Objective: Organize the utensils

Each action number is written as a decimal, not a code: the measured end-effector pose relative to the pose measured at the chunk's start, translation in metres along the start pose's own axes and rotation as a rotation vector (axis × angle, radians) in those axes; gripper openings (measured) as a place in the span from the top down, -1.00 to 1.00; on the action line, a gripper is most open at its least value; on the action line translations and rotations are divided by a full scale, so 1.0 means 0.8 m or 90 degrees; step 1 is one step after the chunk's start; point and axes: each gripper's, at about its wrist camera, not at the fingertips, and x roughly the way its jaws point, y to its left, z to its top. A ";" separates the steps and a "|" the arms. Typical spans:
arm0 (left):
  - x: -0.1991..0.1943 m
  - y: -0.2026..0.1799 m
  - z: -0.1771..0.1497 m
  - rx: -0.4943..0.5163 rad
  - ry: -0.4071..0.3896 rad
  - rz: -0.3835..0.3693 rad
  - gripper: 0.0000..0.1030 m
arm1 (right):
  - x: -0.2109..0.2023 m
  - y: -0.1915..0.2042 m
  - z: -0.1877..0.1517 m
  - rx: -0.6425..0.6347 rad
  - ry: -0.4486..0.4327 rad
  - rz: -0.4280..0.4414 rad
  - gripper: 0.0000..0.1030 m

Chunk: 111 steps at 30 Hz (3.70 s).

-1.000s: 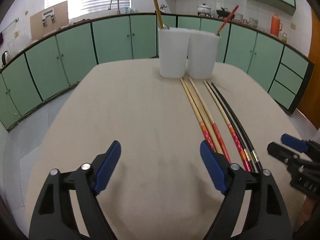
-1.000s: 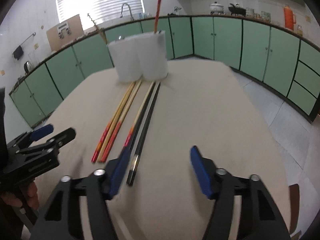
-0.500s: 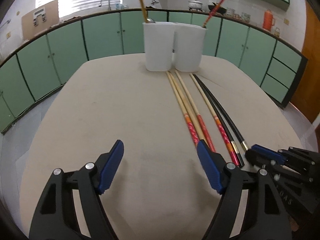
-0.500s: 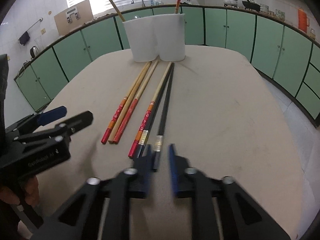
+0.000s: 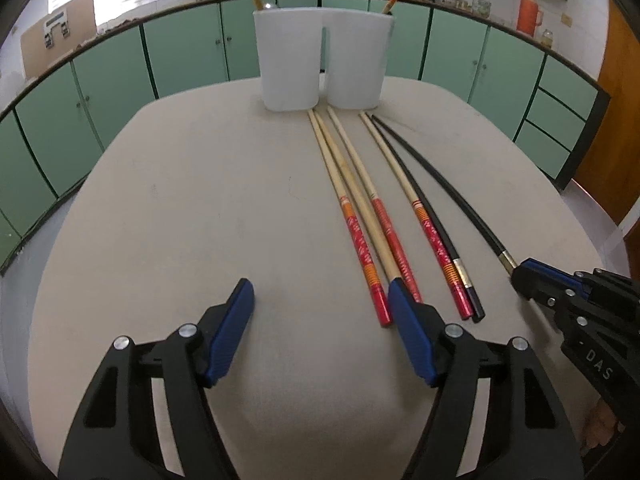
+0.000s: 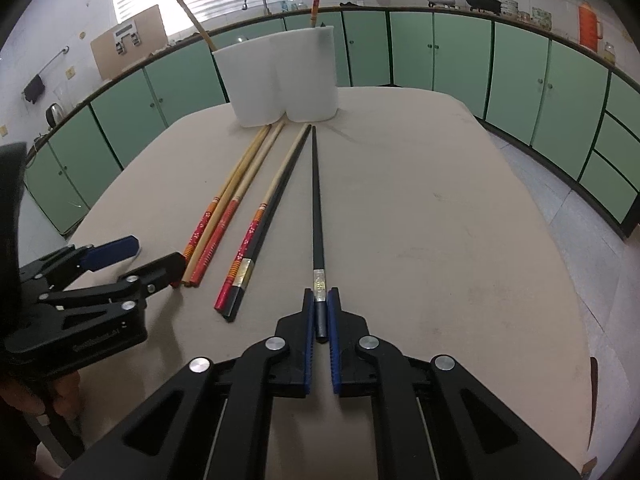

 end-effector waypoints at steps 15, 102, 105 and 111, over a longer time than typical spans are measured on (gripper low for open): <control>-0.005 -0.002 -0.002 0.011 0.001 0.023 0.90 | 0.000 -0.005 0.000 0.008 0.005 -0.004 0.87; -0.146 0.041 0.073 0.028 -0.163 0.070 0.91 | -0.106 -0.039 0.096 -0.056 -0.129 -0.032 0.88; -0.167 0.039 0.095 0.023 -0.199 0.058 0.91 | -0.123 -0.037 0.120 -0.066 -0.157 -0.024 0.88; -0.195 0.035 0.132 0.013 -0.247 0.021 0.91 | -0.148 -0.033 0.170 -0.079 -0.195 0.004 0.88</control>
